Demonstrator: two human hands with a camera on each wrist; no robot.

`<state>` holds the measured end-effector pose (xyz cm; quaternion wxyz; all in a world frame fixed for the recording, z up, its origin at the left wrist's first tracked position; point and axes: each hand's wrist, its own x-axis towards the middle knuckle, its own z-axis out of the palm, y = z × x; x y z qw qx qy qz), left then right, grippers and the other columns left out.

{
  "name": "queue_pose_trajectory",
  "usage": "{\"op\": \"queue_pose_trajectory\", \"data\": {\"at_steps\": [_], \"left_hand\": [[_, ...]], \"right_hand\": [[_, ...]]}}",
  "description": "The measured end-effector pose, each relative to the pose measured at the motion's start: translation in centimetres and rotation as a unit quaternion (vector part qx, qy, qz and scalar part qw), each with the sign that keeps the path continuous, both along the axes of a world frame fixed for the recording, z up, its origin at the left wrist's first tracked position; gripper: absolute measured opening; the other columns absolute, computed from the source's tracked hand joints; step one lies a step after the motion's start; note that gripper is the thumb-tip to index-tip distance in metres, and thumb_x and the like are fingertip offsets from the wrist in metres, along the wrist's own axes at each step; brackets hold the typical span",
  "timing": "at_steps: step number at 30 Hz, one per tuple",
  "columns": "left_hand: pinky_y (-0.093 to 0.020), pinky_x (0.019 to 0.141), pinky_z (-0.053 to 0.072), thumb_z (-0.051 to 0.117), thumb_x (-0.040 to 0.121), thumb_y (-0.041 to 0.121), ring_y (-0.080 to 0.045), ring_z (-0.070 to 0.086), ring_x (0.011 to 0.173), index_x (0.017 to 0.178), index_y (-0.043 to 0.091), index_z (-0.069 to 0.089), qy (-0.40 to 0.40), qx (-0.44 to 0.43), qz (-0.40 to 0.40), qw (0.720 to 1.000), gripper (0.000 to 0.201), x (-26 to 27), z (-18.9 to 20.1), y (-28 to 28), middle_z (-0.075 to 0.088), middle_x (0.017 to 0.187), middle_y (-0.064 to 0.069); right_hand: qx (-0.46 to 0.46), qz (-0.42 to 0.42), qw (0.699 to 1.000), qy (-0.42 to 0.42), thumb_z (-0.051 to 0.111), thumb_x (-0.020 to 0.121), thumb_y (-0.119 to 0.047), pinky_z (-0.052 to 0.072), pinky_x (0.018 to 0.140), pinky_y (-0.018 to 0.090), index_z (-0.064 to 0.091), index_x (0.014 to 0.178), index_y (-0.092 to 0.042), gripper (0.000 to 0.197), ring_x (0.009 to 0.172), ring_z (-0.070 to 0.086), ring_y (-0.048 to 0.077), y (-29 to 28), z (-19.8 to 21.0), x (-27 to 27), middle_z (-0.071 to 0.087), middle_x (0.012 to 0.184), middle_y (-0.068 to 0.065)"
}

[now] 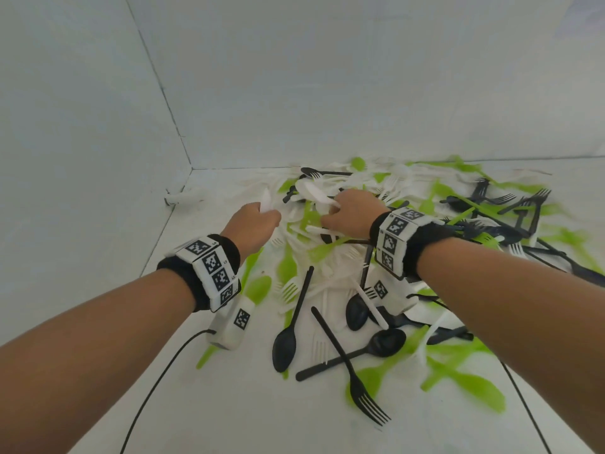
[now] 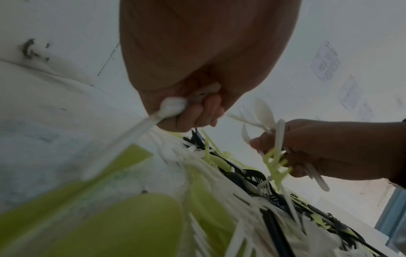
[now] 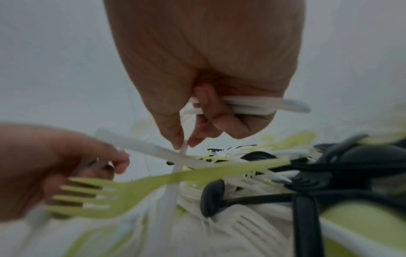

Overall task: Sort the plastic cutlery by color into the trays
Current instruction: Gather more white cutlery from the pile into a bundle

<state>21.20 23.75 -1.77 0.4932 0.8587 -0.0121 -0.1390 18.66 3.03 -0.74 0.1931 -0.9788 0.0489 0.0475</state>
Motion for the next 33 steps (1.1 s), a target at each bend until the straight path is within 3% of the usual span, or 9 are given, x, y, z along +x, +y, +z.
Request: {"op": "queue_pose_trajectory", "data": {"at_steps": [4, 10, 14, 17, 20, 24, 28, 31, 33], "left_hand": [[-0.023, 0.054, 0.045, 0.048, 0.102, 0.016, -0.02, 0.055, 0.064, 0.102, 0.006, 0.063, -0.002, -0.035, -0.03, 0.999, 0.018, -0.3, -0.3, -1.2, 0.061, 0.083, -0.007], [-0.032, 0.069, 0.041, 0.056, 0.098, 0.024, -0.02, 0.049, 0.07, 0.097, 0.01, 0.063, -0.067, 0.008, -0.041, 0.997, 0.016, -0.4, -0.6, -3.2, 0.052, 0.076, 0.0], [-0.034, 0.063, 0.038, 0.052, 0.098, 0.023, -0.019, 0.042, 0.068, 0.09, 0.016, 0.051, -0.074, 0.022, -0.061, 0.995, 0.011, -0.8, -0.2, -4.6, 0.045, 0.077, -0.005], [-0.024, 0.055, 0.041, 0.042, 0.103, 0.018, -0.019, 0.045, 0.072, 0.109, 0.012, 0.05, -0.029, 0.005, -0.073, 0.997, 0.012, -0.9, 0.1, -5.6, 0.045, 0.086, -0.006], [-0.028, 0.061, 0.044, 0.041, 0.103, 0.016, -0.022, 0.05, 0.074, 0.115, 0.009, 0.051, -0.047, 0.038, -0.071, 0.996, 0.017, -0.5, -0.1, -6.7, 0.052, 0.092, -0.009], [-0.033, 0.061, 0.04, 0.05, 0.103, 0.033, -0.02, 0.048, 0.07, 0.1, 0.01, 0.051, -0.111, 0.118, -0.068, 0.984, 0.023, 0.1, 0.4, -8.4, 0.052, 0.082, -0.003], [-0.036, 0.066, 0.042, 0.043, 0.103, 0.023, -0.025, 0.047, 0.075, 0.109, 0.007, 0.043, -0.077, 0.115, -0.081, 0.987, 0.016, 1.8, 0.3, -10.0, 0.049, 0.089, -0.008], [-0.039, 0.072, 0.045, 0.042, 0.107, 0.03, -0.026, 0.05, 0.077, 0.101, 0.008, 0.049, -0.093, 0.151, -0.09, 0.98, 0.023, 3.1, 0.0, -11.4, 0.052, 0.086, -0.009], [-0.035, 0.063, 0.038, 0.046, 0.105, 0.028, -0.023, 0.05, 0.073, 0.09, 0.007, 0.051, -0.128, 0.201, -0.099, 0.966, 0.026, 3.7, -0.4, -12.5, 0.052, 0.08, -0.006]], "right_hand": [[0.133, -0.069, 0.988, -0.044, 0.058, 0.096, -0.031, 0.033, 0.051, 0.028, 0.047, 0.063, -0.014, 0.039, 0.05, 0.042, 0.016, -1.1, 0.3, -0.1, 0.045, 0.055, -0.001], [0.292, -0.139, 0.944, -0.071, 0.048, 0.097, -0.033, 0.041, 0.065, 0.035, 0.053, 0.089, -0.011, 0.024, 0.064, 0.047, 0.021, -2.2, 0.1, 0.1, 0.054, 0.077, 0.002], [0.404, -0.16, 0.897, -0.077, 0.053, 0.096, -0.027, 0.039, 0.052, 0.032, 0.056, 0.085, -0.009, 0.021, 0.053, 0.045, 0.023, -4.0, 0.8, 0.9, 0.067, 0.083, 0.013], [0.375, -0.128, 0.918, -0.03, 0.07, 0.091, -0.03, 0.04, 0.057, 0.033, 0.057, 0.079, -0.012, 0.026, 0.06, 0.047, 0.022, -5.3, 0.5, 1.2, 0.053, 0.071, 0.008], [0.307, -0.115, 0.945, -0.02, 0.07, 0.089, -0.033, 0.041, 0.059, 0.034, 0.052, 0.072, -0.012, 0.033, 0.058, 0.046, 0.021, -6.7, 0.1, 1.7, 0.045, 0.064, 0.003], [0.303, -0.139, 0.942, -0.036, 0.058, 0.097, -0.032, 0.046, 0.073, 0.035, 0.07, 0.098, 0.001, 0.035, 0.074, 0.056, 0.025, -9.2, -0.1, 2.5, 0.056, 0.074, 0.003], [0.304, -0.171, 0.935, -0.068, 0.051, 0.102, -0.032, 0.051, 0.087, 0.041, 0.067, 0.109, -0.002, 0.035, 0.094, 0.063, 0.032, -11.4, -0.3, 3.9, 0.067, 0.097, 0.011], [0.254, -0.132, 0.957, -0.047, 0.053, 0.1, -0.029, 0.048, 0.072, 0.036, 0.065, 0.094, -0.003, 0.029, 0.079, 0.058, 0.029, -12.2, -1.0, 5.0, 0.06, 0.081, 0.007], [0.211, -0.102, 0.972, -0.031, 0.054, 0.099, -0.028, 0.039, 0.062, 0.03, 0.058, 0.086, -0.007, 0.024, 0.075, 0.053, 0.026, -12.5, -1.3, 5.7, 0.052, 0.072, 0.001]]}}
